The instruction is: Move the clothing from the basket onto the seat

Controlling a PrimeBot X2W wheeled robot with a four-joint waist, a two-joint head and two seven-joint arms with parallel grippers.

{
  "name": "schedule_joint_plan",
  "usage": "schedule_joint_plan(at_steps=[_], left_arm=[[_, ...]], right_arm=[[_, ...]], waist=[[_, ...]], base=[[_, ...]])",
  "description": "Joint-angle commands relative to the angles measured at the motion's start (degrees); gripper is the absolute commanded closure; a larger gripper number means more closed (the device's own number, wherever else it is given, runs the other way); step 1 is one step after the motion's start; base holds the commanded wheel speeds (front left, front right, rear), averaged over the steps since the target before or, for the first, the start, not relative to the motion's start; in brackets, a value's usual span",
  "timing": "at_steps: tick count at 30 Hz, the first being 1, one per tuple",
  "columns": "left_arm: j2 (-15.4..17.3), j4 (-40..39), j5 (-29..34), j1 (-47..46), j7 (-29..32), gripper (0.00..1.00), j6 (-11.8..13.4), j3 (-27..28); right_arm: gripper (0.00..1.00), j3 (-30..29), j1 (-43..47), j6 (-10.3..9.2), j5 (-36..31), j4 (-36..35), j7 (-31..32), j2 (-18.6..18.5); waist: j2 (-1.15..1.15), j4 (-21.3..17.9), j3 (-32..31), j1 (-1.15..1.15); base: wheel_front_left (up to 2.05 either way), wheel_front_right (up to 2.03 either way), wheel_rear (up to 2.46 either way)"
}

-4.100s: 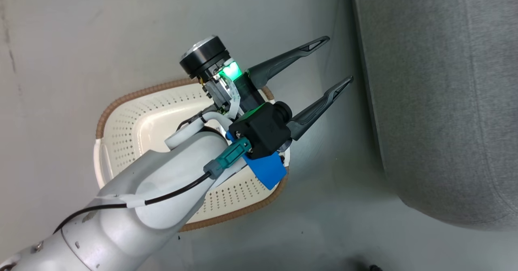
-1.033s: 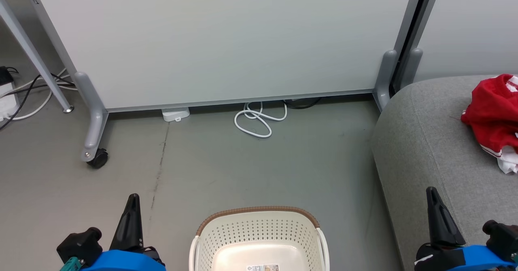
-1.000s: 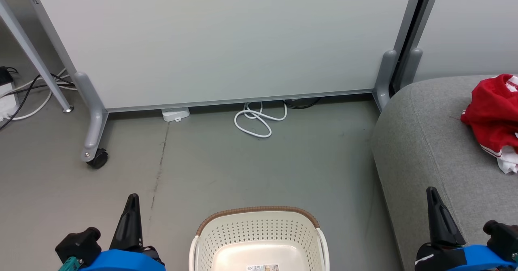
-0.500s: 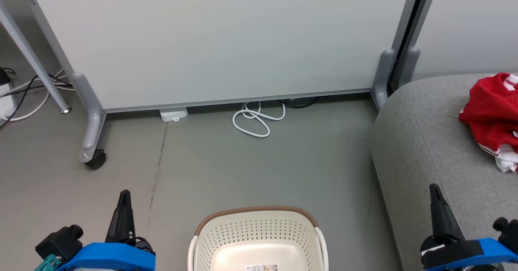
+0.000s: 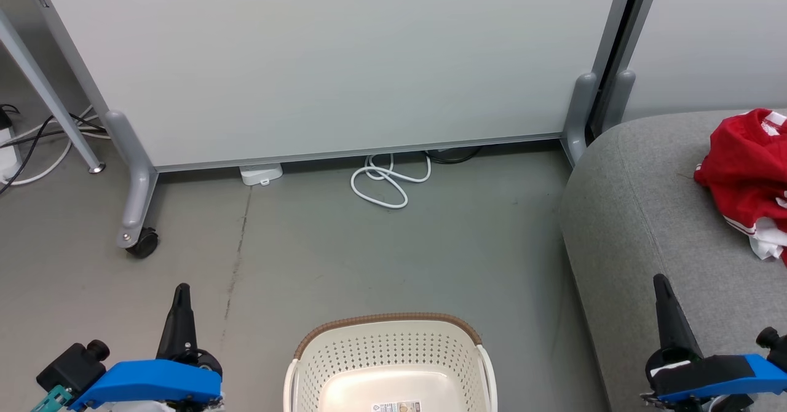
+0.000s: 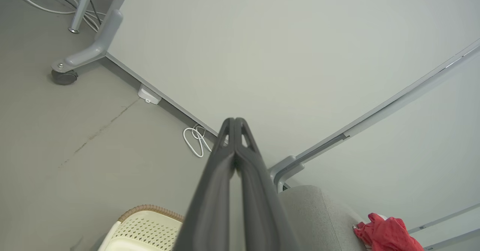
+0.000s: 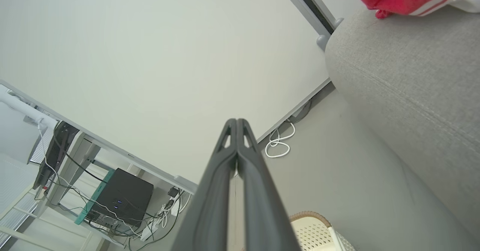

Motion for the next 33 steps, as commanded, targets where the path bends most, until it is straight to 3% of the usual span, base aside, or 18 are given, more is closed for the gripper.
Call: schedule_joint_plan(at_steps=[1,33], left_arm=[[0.1,-0.8,-1.9,-1.8,0.3,1.00,-0.4,0.4],[-0.7,-1.0,-22.0,-3.4,5.5,1.00,-0.7,3.1]], right_arm=[[1.00,-0.2,-1.5,0.01,2.0,-0.4,0.5,0.0],[1.00,-1.0,-3.6,0.02,21.7,0.8,5.7,0.2]], waist=[[0.00,0.0,0.0,0.00],[0.00,-0.8,0.2,-0.01]], base=[[0.00,0.00,0.00],[0.00,0.00,0.00]])
